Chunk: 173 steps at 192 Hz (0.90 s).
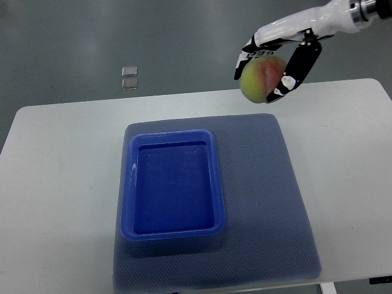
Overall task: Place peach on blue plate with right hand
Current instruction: 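Carry the peach over the blue tray and lower it inside, then open the right hand fingers to release the peach into the tray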
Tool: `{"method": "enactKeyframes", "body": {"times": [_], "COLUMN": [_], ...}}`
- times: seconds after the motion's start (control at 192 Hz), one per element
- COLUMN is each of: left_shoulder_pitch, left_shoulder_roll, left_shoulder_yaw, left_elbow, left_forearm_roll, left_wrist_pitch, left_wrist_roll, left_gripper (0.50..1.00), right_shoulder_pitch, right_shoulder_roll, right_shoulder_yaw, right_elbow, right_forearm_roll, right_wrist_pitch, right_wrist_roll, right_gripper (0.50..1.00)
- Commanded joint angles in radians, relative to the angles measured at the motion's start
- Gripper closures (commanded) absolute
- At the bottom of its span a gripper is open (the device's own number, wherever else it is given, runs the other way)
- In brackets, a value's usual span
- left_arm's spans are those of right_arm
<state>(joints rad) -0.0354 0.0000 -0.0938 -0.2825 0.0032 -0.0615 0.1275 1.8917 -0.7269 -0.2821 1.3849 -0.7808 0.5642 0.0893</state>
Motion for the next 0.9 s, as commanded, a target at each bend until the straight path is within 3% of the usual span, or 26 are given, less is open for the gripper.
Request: {"method": "enactKeyframes", "body": {"times": [0.0, 0.156, 0.229, 0.235, 0.245, 0.334, 0.339, 0.417, 0.897], "left_shoulder_pitch": [0.000, 0.000, 0.000, 0.000, 0.000, 0.000, 0.000, 0.000, 0.000], "left_shoulder_roll": [0.000, 0.000, 0.000, 0.000, 0.000, 0.000, 0.000, 0.000, 0.000], "left_shoulder_yaw": [-0.001, -0.001, -0.003, -0.003, -0.003, -0.006, -0.006, -0.007, -0.003], "left_elbow": [0.002, 0.006, 0.006, 0.008, 0.008, 0.008, 0.008, 0.008, 0.005], "left_forearm_roll": [-0.002, -0.002, -0.002, -0.002, -0.002, -0.003, -0.002, -0.003, -0.002], "left_wrist_pitch": [0.000, 0.000, 0.000, 0.000, 0.000, 0.000, 0.000, 0.000, 0.000], "left_wrist_roll": [0.000, -0.002, 0.000, 0.000, -0.002, -0.002, 0.000, 0.000, 0.001], "left_gripper": [0.500, 0.500, 0.500, 0.500, 0.500, 0.500, 0.500, 0.500, 0.500], "right_shoulder_pitch": [-0.036, -0.103, -0.117, -0.150, -0.158, -0.184, -0.231, -0.296, -0.519], "right_shoulder_roll": [0.164, 0.434, 0.466, 0.539, 0.556, 0.595, 0.654, 0.718, 0.727], "right_shoulder_yaw": [0.000, 0.000, 0.000, 0.001, 0.001, 0.001, 0.003, 0.003, 0.001], "right_elbow": [-0.087, -0.245, -0.270, -0.326, -0.339, -0.369, -0.417, -0.477, -0.589], "right_forearm_roll": [0.035, 0.052, 0.052, 0.051, 0.051, 0.049, 0.048, 0.041, -0.009], "right_wrist_pitch": [-0.072, -0.151, -0.159, -0.180, -0.182, -0.182, -0.187, -0.201, -0.288], "right_wrist_roll": [-0.002, -0.002, -0.002, -0.002, -0.002, -0.002, 0.000, 0.000, 0.000], "right_gripper": [1.000, 1.000, 1.000, 0.998, 0.994, 0.985, 0.985, 0.985, 0.965]}}
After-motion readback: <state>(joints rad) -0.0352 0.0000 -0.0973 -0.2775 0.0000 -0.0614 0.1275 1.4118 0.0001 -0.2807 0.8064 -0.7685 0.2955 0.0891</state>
